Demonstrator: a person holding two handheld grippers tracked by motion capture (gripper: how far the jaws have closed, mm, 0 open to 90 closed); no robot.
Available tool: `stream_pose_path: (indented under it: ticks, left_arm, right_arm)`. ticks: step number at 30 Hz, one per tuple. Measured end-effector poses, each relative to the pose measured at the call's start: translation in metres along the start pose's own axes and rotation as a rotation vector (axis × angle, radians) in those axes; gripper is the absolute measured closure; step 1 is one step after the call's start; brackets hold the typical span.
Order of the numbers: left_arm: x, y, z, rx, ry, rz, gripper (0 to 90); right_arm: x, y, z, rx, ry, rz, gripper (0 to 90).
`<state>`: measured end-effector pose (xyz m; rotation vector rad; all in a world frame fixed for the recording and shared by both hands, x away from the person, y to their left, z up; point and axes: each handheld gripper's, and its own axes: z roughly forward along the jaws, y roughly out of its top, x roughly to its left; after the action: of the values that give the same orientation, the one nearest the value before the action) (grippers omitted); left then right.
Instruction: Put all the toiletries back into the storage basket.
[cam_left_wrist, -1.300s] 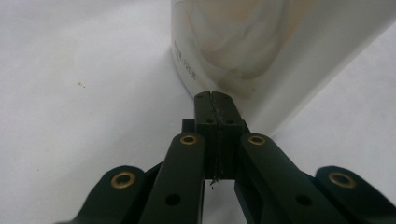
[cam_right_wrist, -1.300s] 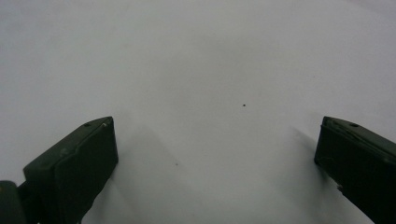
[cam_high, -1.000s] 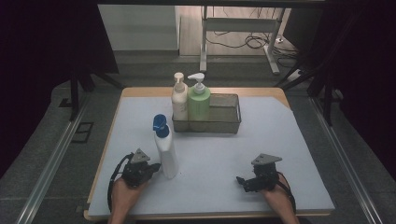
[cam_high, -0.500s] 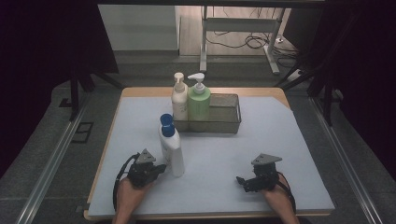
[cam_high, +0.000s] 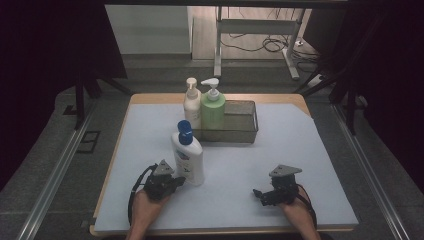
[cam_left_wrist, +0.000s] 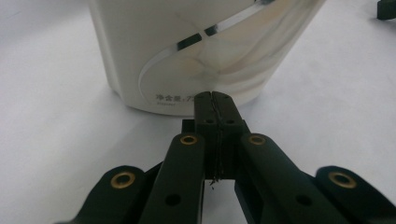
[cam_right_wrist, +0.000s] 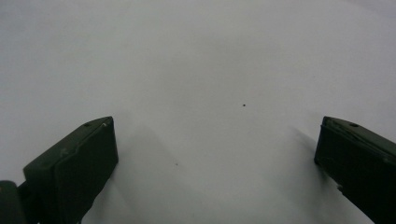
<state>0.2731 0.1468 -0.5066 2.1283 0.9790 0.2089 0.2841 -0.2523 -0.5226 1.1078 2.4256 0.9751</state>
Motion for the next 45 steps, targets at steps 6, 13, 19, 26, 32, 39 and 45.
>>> stream_pose_path:
  ticks: [6, 13, 19, 26, 32, 39, 45]
  left_arm:
    - [-0.003, -0.002, 0.003, 0.037, 0.023, 0.027, 89.6]
    - [-0.003, -0.006, -0.006, 0.038, 0.047, 0.034, 83.0]
    - [0.002, -0.013, -0.014, 0.026, 0.096, 0.007, 64.0]
    - [0.008, -0.02, -0.02, 0.022, 0.146, -0.033, 30.9]
    - [0.015, -0.027, -0.021, 0.047, 0.202, -0.035, 20.0]
    - [0.021, -0.035, -0.019, 0.039, 0.213, -0.036, 13.2]
    - [0.021, -0.036, -0.018, 0.03, 0.214, -0.038, 12.3]
  right_arm:
    - [0.0, 0.0, 0.0, -0.001, -0.001, -0.001, 0.0]
    - [0.0, 0.0, 0.0, 0.002, 0.0, 0.0, 0.0]
    - [0.0, 0.001, 0.0, 0.005, 0.0, 0.0, 0.0]
    - [0.0, 0.001, 0.0, 0.012, -0.002, 0.002, 0.0]
    - [0.001, 0.002, 0.001, 0.012, -0.009, 0.009, 0.0]
    - [0.003, 0.005, 0.0, 0.033, -0.019, 0.023, 0.0]
    - [0.0, 0.004, -0.004, 0.024, 0.002, 0.03, 0.0]
